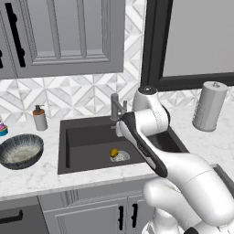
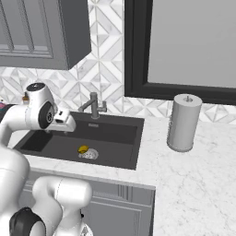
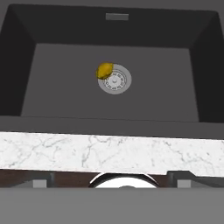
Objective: Pick the lemon from the sink and place it in the bowl. Then pick the bowl and place it in the microwave. Then close the microwave door and press the start button.
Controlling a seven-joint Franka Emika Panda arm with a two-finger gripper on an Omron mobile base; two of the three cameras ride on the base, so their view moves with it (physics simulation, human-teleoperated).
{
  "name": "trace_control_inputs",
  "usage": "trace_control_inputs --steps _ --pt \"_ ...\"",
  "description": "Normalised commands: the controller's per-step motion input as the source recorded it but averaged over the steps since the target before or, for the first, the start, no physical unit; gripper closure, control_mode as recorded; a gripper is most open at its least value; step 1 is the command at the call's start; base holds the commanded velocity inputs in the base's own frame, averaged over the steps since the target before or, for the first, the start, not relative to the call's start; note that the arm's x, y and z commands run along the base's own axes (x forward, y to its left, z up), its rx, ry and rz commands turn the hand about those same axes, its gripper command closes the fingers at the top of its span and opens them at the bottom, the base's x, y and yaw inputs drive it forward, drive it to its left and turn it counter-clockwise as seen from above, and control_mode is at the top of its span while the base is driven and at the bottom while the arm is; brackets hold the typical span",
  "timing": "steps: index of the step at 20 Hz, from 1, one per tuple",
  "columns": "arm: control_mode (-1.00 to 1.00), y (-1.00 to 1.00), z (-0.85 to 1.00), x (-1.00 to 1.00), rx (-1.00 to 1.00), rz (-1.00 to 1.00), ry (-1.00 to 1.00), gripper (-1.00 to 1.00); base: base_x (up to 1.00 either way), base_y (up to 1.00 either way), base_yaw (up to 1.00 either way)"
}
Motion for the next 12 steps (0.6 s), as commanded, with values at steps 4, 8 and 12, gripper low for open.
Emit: trace_control_inputs --steps 4,8,12 --pt "-1.00 0.00 -0.36 0.11 0.00 0.00 0.00 -1.00 0.00 0.00 0.00" --pt "-1.00 0.03 -0.42 0.16 0.00 0.00 0.00 -1.00 0.00 0.00 0.00" --pt "-1.00 0.04 -0.38 0.22 0.00 -0.01 0.00 -1.00 0.00 0.00 0.00"
